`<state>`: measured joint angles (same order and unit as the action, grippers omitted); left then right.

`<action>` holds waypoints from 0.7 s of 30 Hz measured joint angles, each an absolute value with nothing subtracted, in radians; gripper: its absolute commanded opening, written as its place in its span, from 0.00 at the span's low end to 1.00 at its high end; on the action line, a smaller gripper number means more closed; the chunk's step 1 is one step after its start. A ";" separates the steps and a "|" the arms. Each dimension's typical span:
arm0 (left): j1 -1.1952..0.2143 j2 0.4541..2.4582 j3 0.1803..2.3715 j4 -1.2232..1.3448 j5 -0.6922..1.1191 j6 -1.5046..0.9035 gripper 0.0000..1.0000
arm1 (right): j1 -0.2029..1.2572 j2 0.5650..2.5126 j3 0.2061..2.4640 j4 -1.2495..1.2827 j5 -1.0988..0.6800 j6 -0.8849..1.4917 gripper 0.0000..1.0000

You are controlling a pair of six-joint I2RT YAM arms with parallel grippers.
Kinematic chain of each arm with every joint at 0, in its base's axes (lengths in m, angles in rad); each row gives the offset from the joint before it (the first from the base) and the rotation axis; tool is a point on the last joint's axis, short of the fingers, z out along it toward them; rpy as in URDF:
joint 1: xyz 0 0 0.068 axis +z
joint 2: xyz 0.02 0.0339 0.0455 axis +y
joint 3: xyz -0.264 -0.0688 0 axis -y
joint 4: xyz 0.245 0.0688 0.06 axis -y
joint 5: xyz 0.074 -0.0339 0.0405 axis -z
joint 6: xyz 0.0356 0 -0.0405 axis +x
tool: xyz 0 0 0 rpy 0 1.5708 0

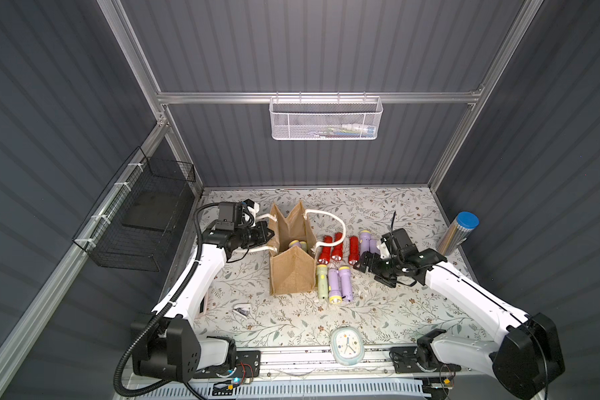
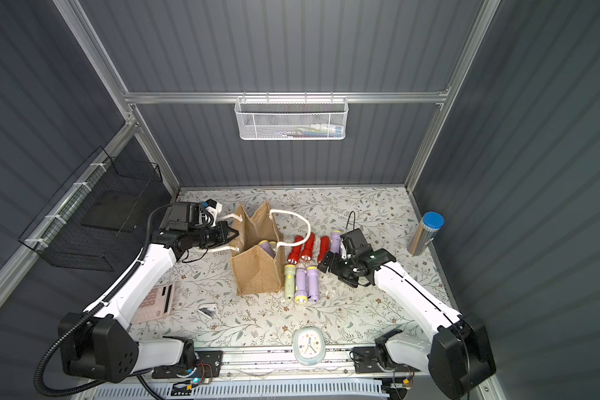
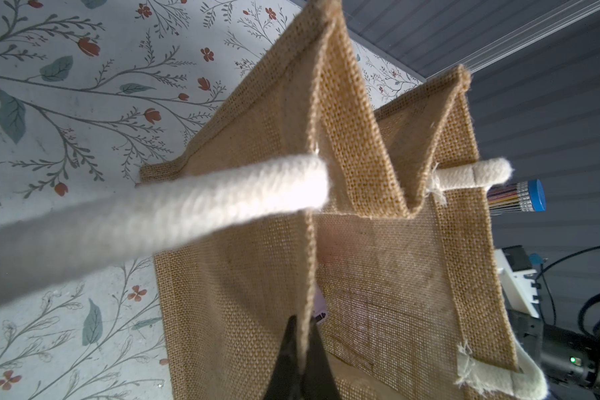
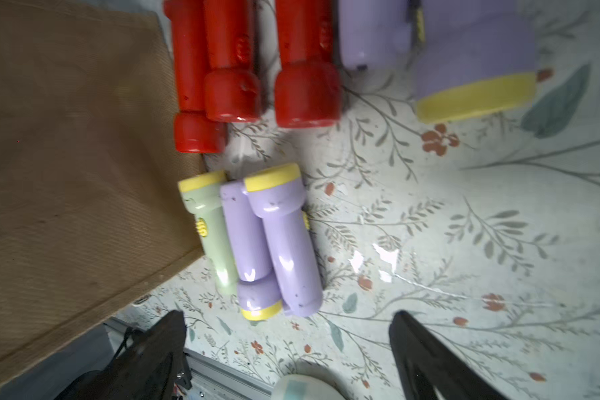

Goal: Put the flashlights into the tote bags
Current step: Pick up the flashlight from the center of the board.

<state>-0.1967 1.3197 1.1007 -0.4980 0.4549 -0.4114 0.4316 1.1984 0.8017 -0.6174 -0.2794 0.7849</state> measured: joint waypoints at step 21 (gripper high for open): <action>-0.198 1.322 1.104 -0.501 0.455 -0.413 0.00 | 0.698 1.596 1.028 -0.741 -0.066 0.727 0.61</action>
<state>-0.1978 1.3224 1.1038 -0.5014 0.4553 -0.4126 0.6975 1.5963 1.0283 -0.7414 -0.0658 0.7273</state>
